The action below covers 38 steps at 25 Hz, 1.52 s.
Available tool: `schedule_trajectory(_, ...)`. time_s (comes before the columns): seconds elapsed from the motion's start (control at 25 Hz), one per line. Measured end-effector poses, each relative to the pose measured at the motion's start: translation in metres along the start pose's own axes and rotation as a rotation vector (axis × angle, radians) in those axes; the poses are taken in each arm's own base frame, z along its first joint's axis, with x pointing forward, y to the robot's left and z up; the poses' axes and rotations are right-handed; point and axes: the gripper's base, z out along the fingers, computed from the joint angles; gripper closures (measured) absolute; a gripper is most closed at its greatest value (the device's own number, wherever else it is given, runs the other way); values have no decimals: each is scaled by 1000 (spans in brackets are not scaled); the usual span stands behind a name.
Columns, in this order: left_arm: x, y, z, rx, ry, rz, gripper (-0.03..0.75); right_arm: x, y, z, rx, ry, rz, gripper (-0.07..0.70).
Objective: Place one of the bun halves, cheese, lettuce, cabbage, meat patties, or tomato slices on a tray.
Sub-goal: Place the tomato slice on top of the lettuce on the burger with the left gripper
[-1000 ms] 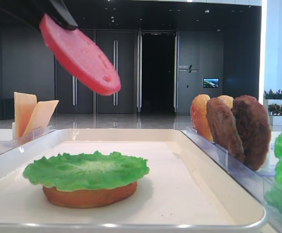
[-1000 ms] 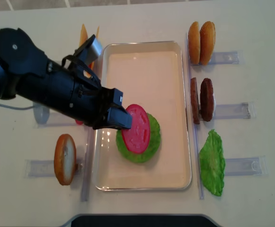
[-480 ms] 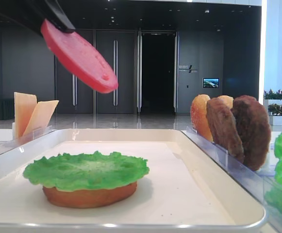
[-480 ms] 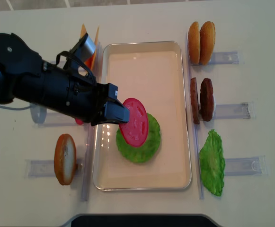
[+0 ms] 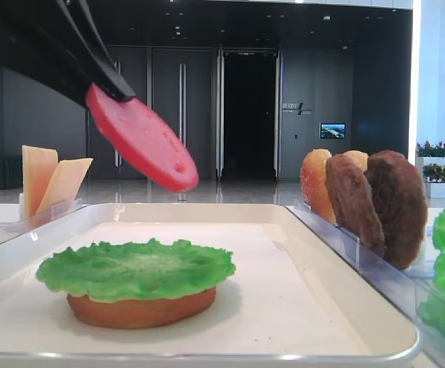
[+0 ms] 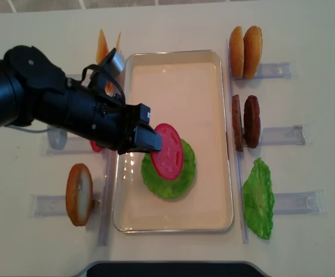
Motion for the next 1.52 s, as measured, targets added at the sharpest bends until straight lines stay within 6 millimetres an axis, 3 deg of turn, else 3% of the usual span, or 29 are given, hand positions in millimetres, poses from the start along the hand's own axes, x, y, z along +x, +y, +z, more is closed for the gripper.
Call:
schedule_trajectory(1.16,-10,27,38,-31,26,-48,664,0,0,0,0,0,0,52)
schedule_trajectory(1.52,-10,29,40,-27,33,-48,664,0,0,0,0,0,0,52)
